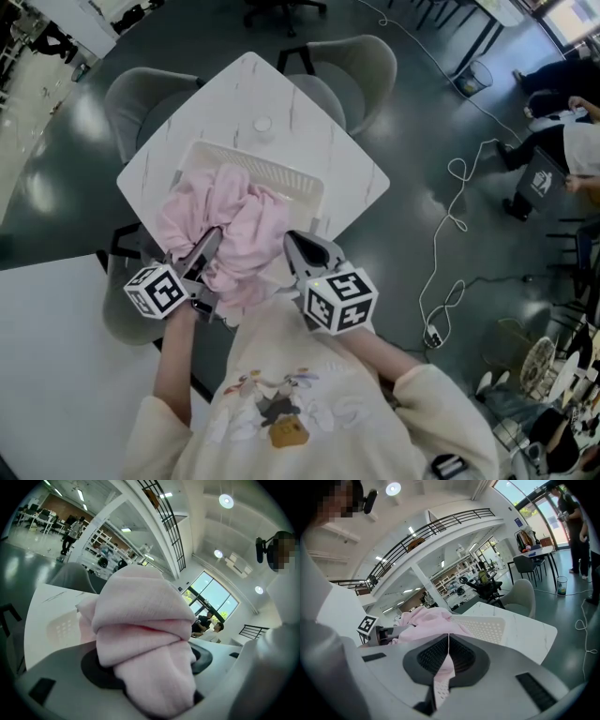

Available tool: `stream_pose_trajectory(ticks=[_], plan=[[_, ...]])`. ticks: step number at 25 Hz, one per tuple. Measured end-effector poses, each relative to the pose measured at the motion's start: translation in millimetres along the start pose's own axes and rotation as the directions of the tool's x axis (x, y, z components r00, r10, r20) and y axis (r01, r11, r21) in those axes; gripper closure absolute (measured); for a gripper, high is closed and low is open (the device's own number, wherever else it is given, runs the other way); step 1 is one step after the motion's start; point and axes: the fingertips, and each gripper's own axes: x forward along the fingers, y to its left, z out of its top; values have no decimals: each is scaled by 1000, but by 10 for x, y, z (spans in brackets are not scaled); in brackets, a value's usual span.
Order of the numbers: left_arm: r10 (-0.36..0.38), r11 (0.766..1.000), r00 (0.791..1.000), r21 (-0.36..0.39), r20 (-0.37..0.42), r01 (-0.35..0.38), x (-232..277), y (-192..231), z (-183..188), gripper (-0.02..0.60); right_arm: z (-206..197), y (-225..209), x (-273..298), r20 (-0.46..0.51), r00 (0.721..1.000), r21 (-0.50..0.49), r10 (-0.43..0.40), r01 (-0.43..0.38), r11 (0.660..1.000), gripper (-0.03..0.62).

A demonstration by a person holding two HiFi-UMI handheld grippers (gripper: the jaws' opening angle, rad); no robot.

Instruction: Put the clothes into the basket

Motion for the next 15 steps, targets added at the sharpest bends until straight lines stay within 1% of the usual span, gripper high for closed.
stream_pose_trajectory(ticks=[4,7,9,10,12,15], plan=[[36,999,997,13,-70,-35,145,72,-25,259,2,-25,100,-13,1000,3,5,-5,1000,585],[66,998,993,8,-96,-66,247,139,-2,266,30,-45,151,-22,1000,6,7,-7,1000,585],[82,997,991,4,-102,-83,319,168,31,312,48,-59,165,-26,1000,8,8,-8,1000,585],[87,996,990,2,-107,-87,360,187,43,325,54,-68,173,-27,1000,9,8,-7,1000,585],[91,996,989,-7,-115,-92,438,240,66,332,64,-92,193,-29,1000,12,5,-4,1000,586],[78,994,992,-66,-99,-85,536,277,147,362,89,-138,213,-29,1000,15,-1,1,1000,585]])
